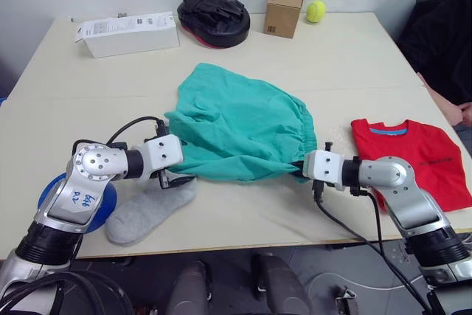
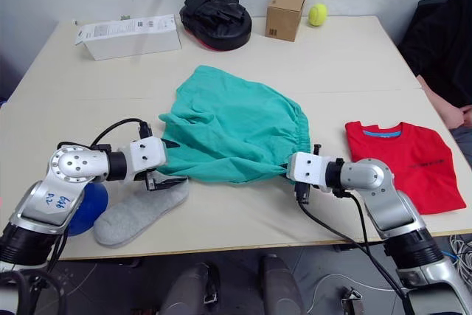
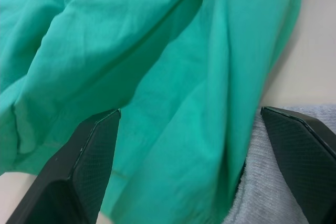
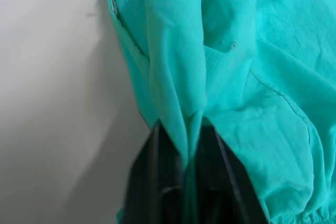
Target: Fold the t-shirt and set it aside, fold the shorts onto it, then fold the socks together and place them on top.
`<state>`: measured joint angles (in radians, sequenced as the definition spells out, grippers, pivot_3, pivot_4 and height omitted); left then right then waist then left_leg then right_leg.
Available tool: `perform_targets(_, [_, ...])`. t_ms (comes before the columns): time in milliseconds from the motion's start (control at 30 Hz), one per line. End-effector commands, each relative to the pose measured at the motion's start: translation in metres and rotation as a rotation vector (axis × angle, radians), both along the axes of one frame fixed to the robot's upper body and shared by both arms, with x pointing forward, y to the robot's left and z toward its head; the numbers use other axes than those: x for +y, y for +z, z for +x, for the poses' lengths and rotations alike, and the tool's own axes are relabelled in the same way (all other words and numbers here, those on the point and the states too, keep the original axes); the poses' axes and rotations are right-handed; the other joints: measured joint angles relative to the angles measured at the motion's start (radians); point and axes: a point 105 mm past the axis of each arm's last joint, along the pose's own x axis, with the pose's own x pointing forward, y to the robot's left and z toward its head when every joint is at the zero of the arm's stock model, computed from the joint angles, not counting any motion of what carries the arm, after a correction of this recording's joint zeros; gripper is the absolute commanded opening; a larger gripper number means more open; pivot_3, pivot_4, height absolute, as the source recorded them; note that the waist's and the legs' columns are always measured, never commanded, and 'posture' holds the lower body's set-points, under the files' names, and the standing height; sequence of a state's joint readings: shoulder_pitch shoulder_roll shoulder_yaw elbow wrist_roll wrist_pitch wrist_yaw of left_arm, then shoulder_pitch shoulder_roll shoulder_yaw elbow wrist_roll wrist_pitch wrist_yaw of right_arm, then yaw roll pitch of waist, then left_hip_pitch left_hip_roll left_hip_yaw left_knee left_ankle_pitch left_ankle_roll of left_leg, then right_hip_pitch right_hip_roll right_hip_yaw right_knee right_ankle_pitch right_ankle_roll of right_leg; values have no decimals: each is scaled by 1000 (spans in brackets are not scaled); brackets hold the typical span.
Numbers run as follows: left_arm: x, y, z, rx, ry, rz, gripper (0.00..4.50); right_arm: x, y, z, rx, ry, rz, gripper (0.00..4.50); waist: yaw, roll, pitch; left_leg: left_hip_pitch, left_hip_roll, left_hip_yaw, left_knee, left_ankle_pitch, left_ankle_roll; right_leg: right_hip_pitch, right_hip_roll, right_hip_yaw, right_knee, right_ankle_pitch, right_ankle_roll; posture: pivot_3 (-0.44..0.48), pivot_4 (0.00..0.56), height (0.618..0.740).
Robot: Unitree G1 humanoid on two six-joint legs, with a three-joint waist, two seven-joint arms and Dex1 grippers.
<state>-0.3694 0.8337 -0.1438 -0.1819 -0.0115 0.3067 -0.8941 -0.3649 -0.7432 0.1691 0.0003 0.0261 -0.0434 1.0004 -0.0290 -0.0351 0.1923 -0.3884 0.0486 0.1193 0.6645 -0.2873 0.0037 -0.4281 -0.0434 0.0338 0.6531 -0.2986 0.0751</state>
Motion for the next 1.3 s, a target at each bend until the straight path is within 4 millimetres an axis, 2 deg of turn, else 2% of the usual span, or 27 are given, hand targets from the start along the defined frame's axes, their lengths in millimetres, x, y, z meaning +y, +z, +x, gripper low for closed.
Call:
perform_targets(33, [5,-3,-1,-16,-18,66,4500,-15,20,8,-70,-31,-2,47,0,0,0,0,0,0,0,0,0,0,0,0,0,0,0,0,150,740])
perform_targets(167, [23,-10,-4,0,13,150,4500,-17,23,5,-57,-7,2,47,-5,0,0,1,1,0,0,0,-1,0,0,1,0,0,0,0,150,740])
perform_targets(267, [32,-1,-2,-45,31,152,4500,-14,23,-2,-41,36,14,47,-10,0,0,2,1,1,-1,0,-1,0,1,2,0,0,0,0,150,740])
perform_targets(367, [12,20,-4,-74,-28,16,4500,-12,22,-7,-31,52,18,47,-8,0,0,2,2,0,-1,0,-1,0,1,2,1,0,0,0,150,740])
perform_targets(433, [-8,35,-9,-69,-83,-80,4500,-11,20,-8,-28,58,19,47,-4,0,0,1,1,1,-1,0,-1,0,0,1,1,0,0,0,150,740])
perform_targets(533, [-26,42,-16,-47,-148,-98,4500,-10,21,-9,-30,61,22,47,1,0,0,0,1,1,0,-1,-1,0,0,1,0,0,0,0,150,740])
perform_targets(633, [-30,33,-14,-50,-169,-27,4500,-10,23,-9,-32,61,26,47,0,0,0,1,0,1,0,0,-1,0,1,1,0,0,0,0,150,740])
perform_targets(733, [-18,14,-7,-44,-152,92,4500,-11,24,-8,-34,56,27,47,-4,0,0,1,0,1,0,-1,-1,0,1,1,0,0,0,0,150,740])
perform_targets(833, [-5,6,0,-61,-133,172,4500,-14,24,-9,-33,52,23,47,-5,0,0,1,1,1,0,0,-1,0,2,1,1,0,0,0,150,740])
perform_targets(900, [0,5,10,-90,-100,185,4500,-15,24,-10,-32,53,23,47,-2,0,0,1,1,1,0,-1,-1,0,1,1,0,0,0,0,150,740])
perform_targets(1000, [-2,9,20,-108,-73,142,4500,-14,24,-15,-18,77,32,47,2,0,0,1,1,1,0,-1,-1,0,1,1,0,0,0,0,150,740])
perform_targets(1300, [-5,11,20,-77,-76,110,4500,-11,27,-25,9,129,59,47,-1,0,0,1,1,1,0,-1,0,0,1,0,0,0,0,0,150,740])
